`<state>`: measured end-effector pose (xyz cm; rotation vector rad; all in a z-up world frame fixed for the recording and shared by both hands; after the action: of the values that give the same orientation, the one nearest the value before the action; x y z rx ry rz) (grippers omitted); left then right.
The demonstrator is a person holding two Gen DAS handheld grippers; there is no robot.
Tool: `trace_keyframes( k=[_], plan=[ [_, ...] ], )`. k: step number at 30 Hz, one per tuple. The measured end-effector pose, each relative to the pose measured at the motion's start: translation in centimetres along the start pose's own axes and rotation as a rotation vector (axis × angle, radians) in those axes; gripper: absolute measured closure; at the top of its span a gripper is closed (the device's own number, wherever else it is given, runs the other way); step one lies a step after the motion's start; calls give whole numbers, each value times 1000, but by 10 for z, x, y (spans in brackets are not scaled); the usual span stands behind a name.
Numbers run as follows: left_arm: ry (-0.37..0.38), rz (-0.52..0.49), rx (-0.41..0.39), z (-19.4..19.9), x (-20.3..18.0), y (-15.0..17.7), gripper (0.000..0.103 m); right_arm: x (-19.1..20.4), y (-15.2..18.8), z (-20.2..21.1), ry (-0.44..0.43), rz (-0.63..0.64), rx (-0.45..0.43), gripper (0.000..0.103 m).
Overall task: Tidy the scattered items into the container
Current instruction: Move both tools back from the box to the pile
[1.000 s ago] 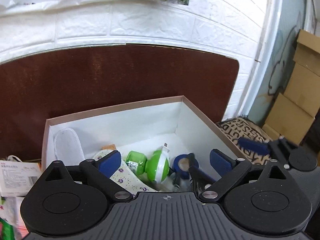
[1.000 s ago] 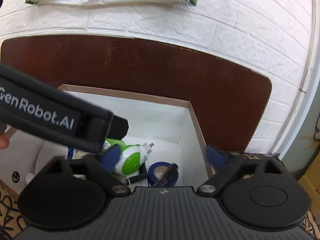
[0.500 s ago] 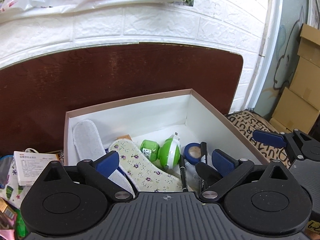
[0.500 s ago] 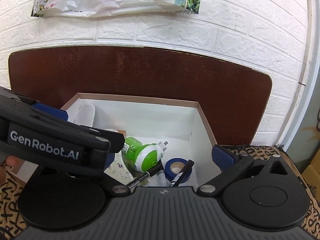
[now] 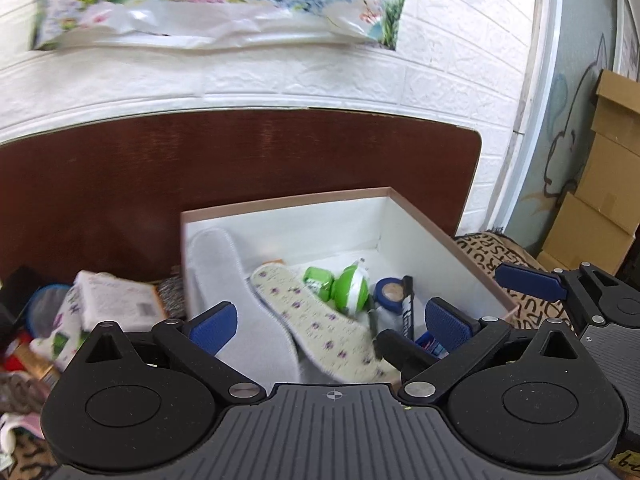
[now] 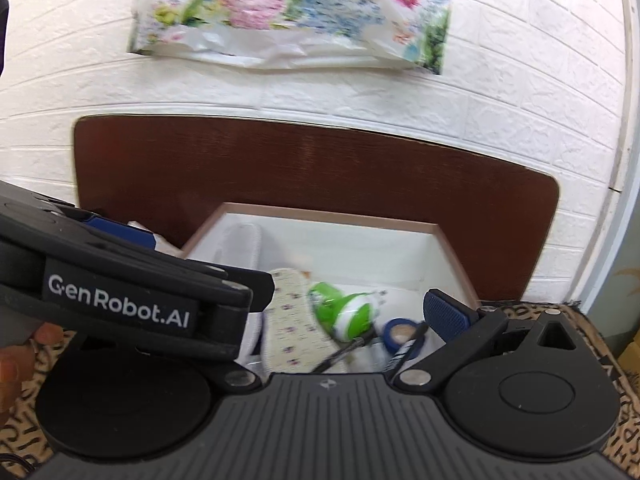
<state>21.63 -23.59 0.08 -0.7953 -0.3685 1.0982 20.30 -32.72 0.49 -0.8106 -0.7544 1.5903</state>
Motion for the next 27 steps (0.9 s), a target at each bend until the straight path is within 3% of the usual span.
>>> trace_keyframes(
  k=[10,20,27],
  plan=[
    [-73,107,1,48,57,71,0,76,27,34,-111,42,-33,0],
    [-147,204,41,75,121,147,0,170,65,26,-239,152,8,0],
    [-169,278,65,79,163,175,0,218,75,16,-310,185,26,0]
  ],
)
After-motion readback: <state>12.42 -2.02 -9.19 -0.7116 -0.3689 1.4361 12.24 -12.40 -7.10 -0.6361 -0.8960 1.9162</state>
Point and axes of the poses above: each gripper's, at about its wrist camera, not at the fingertips, and z roughly against the way its jaws point, x to its left, y to its underside, the point moved 8 cm from there along -z, roughly the way its jaws point, and after that the axes turned 11 degrees about x, right-handed, at the moved point
